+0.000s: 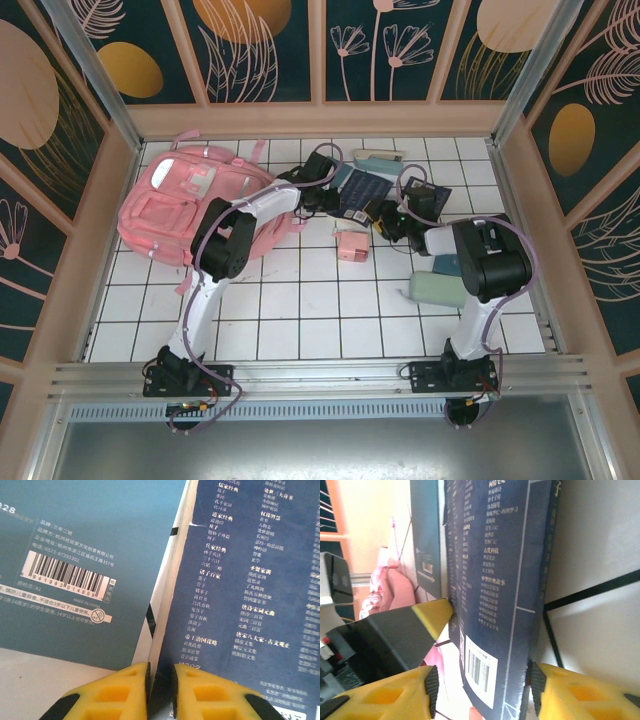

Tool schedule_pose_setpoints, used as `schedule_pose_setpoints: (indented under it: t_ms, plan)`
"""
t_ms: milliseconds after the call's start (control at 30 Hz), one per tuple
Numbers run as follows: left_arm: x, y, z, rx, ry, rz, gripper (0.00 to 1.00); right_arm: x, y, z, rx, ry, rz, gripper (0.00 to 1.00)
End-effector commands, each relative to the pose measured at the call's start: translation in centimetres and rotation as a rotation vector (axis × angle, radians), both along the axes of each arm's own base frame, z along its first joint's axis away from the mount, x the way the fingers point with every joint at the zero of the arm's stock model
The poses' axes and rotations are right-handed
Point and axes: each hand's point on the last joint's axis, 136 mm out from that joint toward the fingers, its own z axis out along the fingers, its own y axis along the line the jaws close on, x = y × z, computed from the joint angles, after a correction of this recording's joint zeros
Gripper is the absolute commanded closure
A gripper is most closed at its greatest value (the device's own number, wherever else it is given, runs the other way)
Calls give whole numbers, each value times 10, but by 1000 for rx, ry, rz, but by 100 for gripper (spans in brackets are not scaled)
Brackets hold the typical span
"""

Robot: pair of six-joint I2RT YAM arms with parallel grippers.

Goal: Pack the student bag

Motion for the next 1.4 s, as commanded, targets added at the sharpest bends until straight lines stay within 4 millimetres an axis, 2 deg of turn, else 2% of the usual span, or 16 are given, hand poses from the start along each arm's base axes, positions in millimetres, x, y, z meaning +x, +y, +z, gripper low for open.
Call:
schedule_pose_setpoints:
  t_ms: [0, 333, 367, 500, 567, 633, 767, 867, 967, 1167, 1200, 1367]
  plan:
    - [-41, -11, -25, 21, 113, -95, 81, 6, 25, 45, 82, -145, 102, 48]
    - [-42, -8, -21, 40, 102, -103, 81, 19, 16, 19, 5, -84, 72, 53]
    - [-42, -7, -21, 43, 100, -102, 81, 21, 15, 16, -18, -71, 68, 56]
    - [-39, -3, -14, 65, 83, -94, 81, 26, 8, 13, -43, -62, 65, 84]
    - [-35, -2, 0, 66, 55, -84, 81, 25, 5, 12, -49, -60, 58, 96]
    - [-30, -1, 20, 61, 19, -72, 79, 23, 4, 15, -46, -65, 49, 100]
    - [-20, 10, 74, 66, -83, -19, 68, 15, 3, 30, -21, -97, 41, 100]
    - [-16, 35, 110, 108, -165, 61, 63, 9, 1, 48, -13, -136, 37, 100]
    - [-17, 73, 128, 174, -198, 140, 60, 2, 2, 69, -5, -179, 45, 100]
    - [-43, 158, 111, 361, -145, 237, 51, -12, 16, 110, -15, -274, 92, 100]
    - [-50, 168, 107, 393, -140, 238, 47, -13, 19, 114, -13, -282, 103, 100]
    - [-76, 207, 85, 576, -117, 233, 46, -22, 37, 132, 7, -318, 153, 100]
